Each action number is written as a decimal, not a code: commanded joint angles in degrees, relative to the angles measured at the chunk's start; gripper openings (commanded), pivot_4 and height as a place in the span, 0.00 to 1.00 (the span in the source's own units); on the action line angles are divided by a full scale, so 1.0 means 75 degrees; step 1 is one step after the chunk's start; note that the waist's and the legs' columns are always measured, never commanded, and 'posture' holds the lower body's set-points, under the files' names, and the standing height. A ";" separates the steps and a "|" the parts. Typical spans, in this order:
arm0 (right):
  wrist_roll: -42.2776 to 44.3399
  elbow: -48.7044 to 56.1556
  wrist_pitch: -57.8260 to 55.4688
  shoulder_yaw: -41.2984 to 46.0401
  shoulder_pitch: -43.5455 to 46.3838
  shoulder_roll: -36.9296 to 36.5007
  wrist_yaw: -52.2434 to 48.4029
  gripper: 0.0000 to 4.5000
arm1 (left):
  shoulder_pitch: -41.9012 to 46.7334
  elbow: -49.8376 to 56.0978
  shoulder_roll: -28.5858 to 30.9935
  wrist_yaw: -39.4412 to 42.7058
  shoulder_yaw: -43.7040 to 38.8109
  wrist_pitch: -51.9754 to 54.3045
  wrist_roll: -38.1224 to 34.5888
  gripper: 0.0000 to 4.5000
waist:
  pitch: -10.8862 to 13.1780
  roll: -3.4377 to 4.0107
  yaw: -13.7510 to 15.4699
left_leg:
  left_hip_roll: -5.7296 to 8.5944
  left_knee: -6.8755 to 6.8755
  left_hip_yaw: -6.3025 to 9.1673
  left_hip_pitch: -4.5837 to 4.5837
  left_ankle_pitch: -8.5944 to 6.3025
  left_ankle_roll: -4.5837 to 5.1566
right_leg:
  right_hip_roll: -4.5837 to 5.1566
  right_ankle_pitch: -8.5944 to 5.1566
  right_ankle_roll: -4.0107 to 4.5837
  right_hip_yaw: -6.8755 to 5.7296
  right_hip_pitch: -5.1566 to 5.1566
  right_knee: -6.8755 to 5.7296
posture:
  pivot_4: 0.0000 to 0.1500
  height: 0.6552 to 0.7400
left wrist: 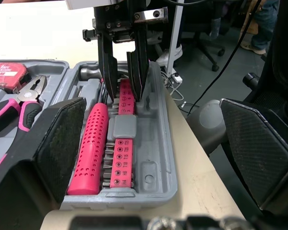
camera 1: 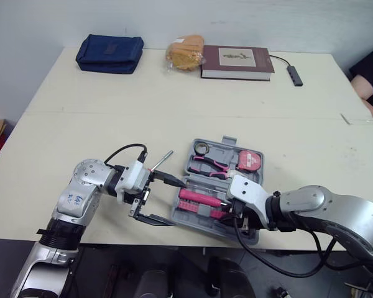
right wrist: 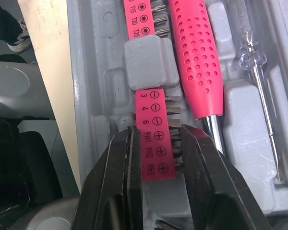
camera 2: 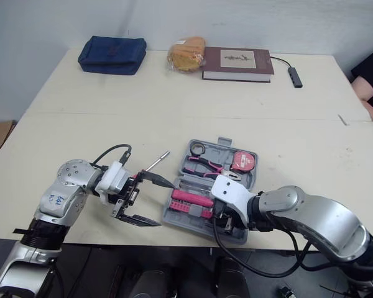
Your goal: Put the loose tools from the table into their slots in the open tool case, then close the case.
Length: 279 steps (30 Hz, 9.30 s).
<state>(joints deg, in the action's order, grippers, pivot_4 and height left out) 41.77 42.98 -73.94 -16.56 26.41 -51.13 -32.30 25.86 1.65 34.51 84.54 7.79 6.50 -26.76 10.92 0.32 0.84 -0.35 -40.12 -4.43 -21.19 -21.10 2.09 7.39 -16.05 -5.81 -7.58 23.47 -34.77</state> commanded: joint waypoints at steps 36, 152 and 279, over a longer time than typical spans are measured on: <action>-0.1599 -0.0398 0.5910 0.2432 -0.3873 0.0340 -0.2462 0.01 | 0.0162 -0.0108 -0.0290 -0.0235 0.0087 -0.0163 0.0128 1.00 | -0.0006 -0.0011 0.0066 | 0.0056 0.0000 0.0013 0.0003 0.0024 0.0037 | 0.0014 0.0026 -0.0046 -0.0001 -0.0019 0.0010 | 1.00 1.00; -0.1306 -0.1217 1.1399 0.6149 -0.7813 0.1997 -0.3192 1.00 | 0.0661 0.1655 0.0381 -0.1519 0.1398 0.1993 0.0884 0.14 | -0.0026 0.0022 0.0089 | 0.0071 0.0111 -0.0031 0.0151 0.0034 0.0031 | 0.0028 0.0025 -0.0044 0.0113 -0.0116 0.0041 | 1.00 1.00; -0.1774 -0.0636 0.8890 0.6115 -0.8567 0.2276 -0.1101 1.00 | 0.0652 -0.0812 -0.1212 -0.1512 0.1510 0.0866 0.1263 0.01 | -0.0191 0.0051 0.0164 | 0.0039 0.0128 -0.0015 0.0236 -0.0010 0.0029 | 0.0108 0.0001 -0.0005 0.0095 -0.0179 0.0093 | 1.00 1.00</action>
<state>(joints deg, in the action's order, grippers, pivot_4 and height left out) 27.29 36.47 -5.08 26.81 -39.14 -33.15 -42.71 28.95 -5.44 24.11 71.97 22.38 11.38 -14.44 9.48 0.70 2.08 -0.04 -39.18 -4.54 -19.62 -21.13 2.31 8.21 -16.04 -5.85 -6.87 22.28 -34.10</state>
